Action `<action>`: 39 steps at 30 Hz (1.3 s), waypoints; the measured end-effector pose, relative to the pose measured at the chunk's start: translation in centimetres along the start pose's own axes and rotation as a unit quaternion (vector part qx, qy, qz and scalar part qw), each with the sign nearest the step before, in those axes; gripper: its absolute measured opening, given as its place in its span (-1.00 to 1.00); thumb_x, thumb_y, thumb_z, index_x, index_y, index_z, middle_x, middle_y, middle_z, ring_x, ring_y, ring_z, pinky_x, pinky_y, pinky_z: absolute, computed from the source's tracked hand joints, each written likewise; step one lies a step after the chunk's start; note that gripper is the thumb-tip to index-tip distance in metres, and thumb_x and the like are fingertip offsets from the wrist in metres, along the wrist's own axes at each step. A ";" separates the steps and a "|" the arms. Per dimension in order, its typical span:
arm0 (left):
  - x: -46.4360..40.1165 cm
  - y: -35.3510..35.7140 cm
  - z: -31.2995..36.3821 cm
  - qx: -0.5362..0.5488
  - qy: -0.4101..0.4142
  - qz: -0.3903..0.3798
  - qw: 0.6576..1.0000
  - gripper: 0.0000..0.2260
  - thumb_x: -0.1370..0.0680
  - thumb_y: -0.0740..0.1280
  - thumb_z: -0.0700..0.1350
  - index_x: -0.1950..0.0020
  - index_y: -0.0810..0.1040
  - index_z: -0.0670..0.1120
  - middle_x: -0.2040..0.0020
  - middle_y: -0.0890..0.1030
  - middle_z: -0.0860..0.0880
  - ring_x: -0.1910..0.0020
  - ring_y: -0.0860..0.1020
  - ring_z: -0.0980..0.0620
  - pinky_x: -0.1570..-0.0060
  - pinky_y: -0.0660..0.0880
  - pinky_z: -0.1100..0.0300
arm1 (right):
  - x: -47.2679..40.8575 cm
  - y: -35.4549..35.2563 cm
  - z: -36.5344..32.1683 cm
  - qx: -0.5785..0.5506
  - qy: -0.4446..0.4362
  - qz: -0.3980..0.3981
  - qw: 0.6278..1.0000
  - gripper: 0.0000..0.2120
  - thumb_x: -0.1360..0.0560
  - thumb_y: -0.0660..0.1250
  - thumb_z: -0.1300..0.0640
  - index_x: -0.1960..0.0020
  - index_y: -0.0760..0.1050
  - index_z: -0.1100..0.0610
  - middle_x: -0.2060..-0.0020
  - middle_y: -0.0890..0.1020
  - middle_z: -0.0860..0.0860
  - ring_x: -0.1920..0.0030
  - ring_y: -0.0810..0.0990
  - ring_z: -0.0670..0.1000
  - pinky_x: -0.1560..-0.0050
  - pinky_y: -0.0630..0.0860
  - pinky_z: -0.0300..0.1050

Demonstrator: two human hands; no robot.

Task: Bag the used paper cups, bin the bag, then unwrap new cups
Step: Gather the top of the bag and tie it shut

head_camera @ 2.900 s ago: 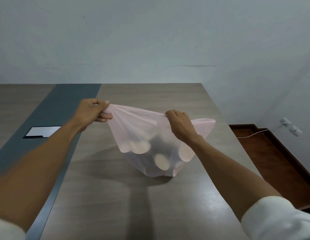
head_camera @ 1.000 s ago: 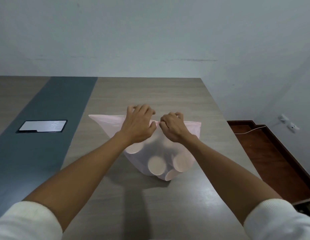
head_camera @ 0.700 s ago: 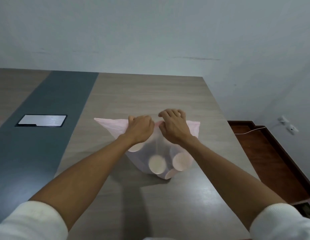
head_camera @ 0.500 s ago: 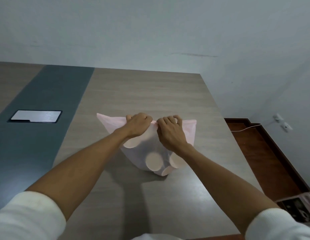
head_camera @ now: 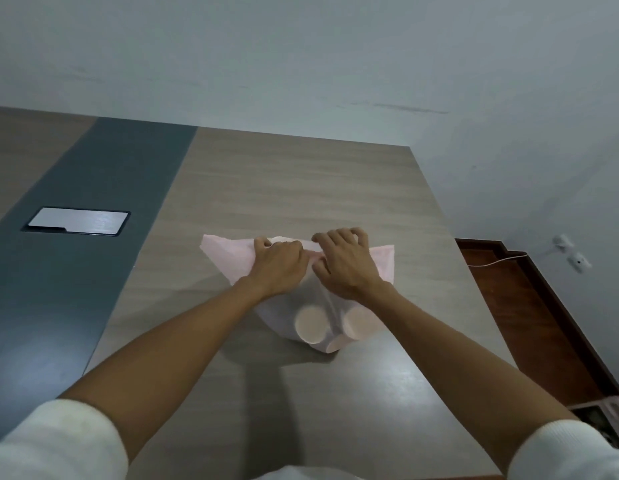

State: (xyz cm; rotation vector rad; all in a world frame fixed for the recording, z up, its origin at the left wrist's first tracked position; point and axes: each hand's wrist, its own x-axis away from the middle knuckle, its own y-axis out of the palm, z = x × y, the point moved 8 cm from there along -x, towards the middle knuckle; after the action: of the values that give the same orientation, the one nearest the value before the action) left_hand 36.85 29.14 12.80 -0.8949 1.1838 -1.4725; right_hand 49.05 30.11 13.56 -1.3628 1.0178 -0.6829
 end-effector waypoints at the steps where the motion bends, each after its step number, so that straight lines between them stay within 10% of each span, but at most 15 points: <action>1: -0.2 0.0 0.0 0.005 -0.001 -0.030 1.000 -0.71 -0.71 -0.02 -0.15 0.08 0.44 -0.06 0.04 0.56 -0.01 0.04 0.48 -0.08 -0.07 0.19 -0.02 | 0.8 0.2 -0.4 0.037 -0.023 0.021 0.999 -0.73 -0.59 0.08 -0.02 -0.10 0.49 0.06 0.02 0.62 0.00 -0.04 0.52 0.08 -0.34 0.25 0.10; 4: -0.5 0.4 0.0 -0.005 0.020 -0.086 0.996 -0.73 -0.67 -0.01 -0.21 0.14 0.38 -0.05 0.07 0.48 -0.01 0.04 0.42 -0.08 -0.02 0.18 0.00 | 1.6 1.0 -0.1 0.031 -0.017 -0.009 0.999 -0.70 -0.62 -0.05 -0.01 0.10 0.40 0.06 0.19 0.61 0.03 0.14 0.46 0.08 -0.27 0.28 0.10; 11: 2.1 0.8 2.1 -0.104 0.168 0.179 0.964 -0.91 -0.58 0.32 -0.10 0.01 0.60 -0.08 0.14 0.59 -0.05 0.14 0.57 -0.10 -0.21 0.31 -0.11 | -1.8 2.9 1.3 -0.192 0.058 -0.178 0.963 -0.66 -0.58 0.01 0.10 0.36 0.26 0.08 0.36 0.43 -0.02 0.23 0.38 0.06 -0.04 0.26 0.03; 15: 1.2 2.7 0.7 -0.074 0.105 0.095 0.987 -0.89 -0.64 0.24 -0.16 0.07 0.44 -0.01 0.13 0.59 -0.05 0.17 0.53 -0.12 0.11 0.15 0.00 | -1.1 4.0 3.5 -0.269 0.125 -0.235 0.926 -0.70 -0.50 0.21 -0.10 0.12 0.56 0.11 0.12 0.63 0.04 0.09 0.56 0.08 -0.12 0.44 0.08; 21: -0.3 3.6 -0.7 -0.052 0.038 0.012 0.998 -0.70 -0.71 0.07 -0.02 0.18 0.43 -0.03 0.18 0.60 0.00 0.14 0.56 -0.11 -0.02 0.21 -0.04 | 2.9 3.6 9.8 -0.151 0.143 -0.362 0.909 -0.64 -0.46 0.43 -0.29 0.03 0.63 0.00 0.05 0.67 -0.03 0.02 0.63 0.06 -0.06 0.51 -0.01; 24: -0.8 4.7 -0.7 -0.041 0.016 -0.038 0.998 -0.65 -0.71 0.05 0.03 0.16 0.47 -0.04 0.23 0.54 0.04 0.19 0.50 -0.08 -0.04 0.14 -0.03 | 3.8 2.9 11.2 -0.305 0.212 -0.304 0.877 -0.74 -0.46 0.51 -0.01 -0.06 0.71 0.12 -0.02 0.73 0.09 -0.09 0.66 0.14 -0.16 0.54 0.00; 27: -1.2 5.4 0.5 -0.038 0.023 -0.067 0.997 -0.67 -0.70 0.04 0.01 0.16 0.48 0.04 0.19 0.55 0.07 0.16 0.48 -0.05 -0.03 0.13 -0.04 | 3.6 2.6 8.8 -0.585 0.239 -0.186 0.752 -0.77 -0.51 0.43 0.23 -0.14 0.72 0.13 -0.12 0.73 0.11 -0.16 0.67 0.11 -0.25 0.56 -0.01; 30: -1.3 6.0 1.2 -0.012 0.024 -0.085 0.996 -0.70 -0.67 0.07 -0.04 0.17 0.51 0.08 0.16 0.64 0.09 0.12 0.52 -0.04 -0.08 0.16 -0.06 | 2.8 3.1 6.1 -0.674 0.270 -0.096 0.681 -0.81 -0.58 0.39 0.17 0.14 0.66 0.26 0.07 0.68 0.28 0.11 0.69 0.12 -0.03 0.61 0.05; 33: -0.9 6.2 1.7 0.002 0.040 -0.099 0.994 -0.75 -0.67 0.13 -0.09 0.10 0.55 0.08 0.13 0.64 0.06 0.05 0.55 -0.07 -0.17 0.23 -0.09 | 2.1 3.8 5.0 -0.568 0.276 -0.058 0.773 -0.83 -0.60 0.36 0.08 0.06 0.56 0.18 0.20 0.58 0.11 0.26 0.56 -0.01 0.21 0.49 -0.09; 36: -0.1 5.4 1.6 -0.046 0.064 -0.081 0.994 -0.89 -0.63 0.27 -0.11 0.07 0.53 0.05 0.03 0.64 0.04 -0.04 0.58 -0.07 -0.14 0.30 -0.06 | 1.3 5.4 4.0 -0.271 0.200 -0.099 0.936 -0.67 -0.61 0.28 -0.05 -0.27 0.47 0.12 -0.13 0.49 0.04 -0.05 0.52 0.04 -0.15 0.39 0.01; 39: 0.6 3.5 0.9 -0.124 0.130 0.013 0.984 -0.83 -0.66 0.23 0.00 -0.01 0.61 0.04 -0.08 0.70 0.01 -0.05 0.61 -0.06 -0.21 0.36 -0.09 | 0.6 6.0 3.4 -0.125 0.167 -0.067 0.976 -0.43 -0.58 0.25 -0.28 -0.35 0.36 0.14 -0.17 0.43 0.07 -0.07 0.50 0.09 -0.19 0.33 0.05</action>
State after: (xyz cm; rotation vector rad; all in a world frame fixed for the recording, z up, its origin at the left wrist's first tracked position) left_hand 38.41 28.34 9.61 -0.8673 1.5932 -1.4734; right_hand 51.32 31.94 7.29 -1.5795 1.3220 -0.9302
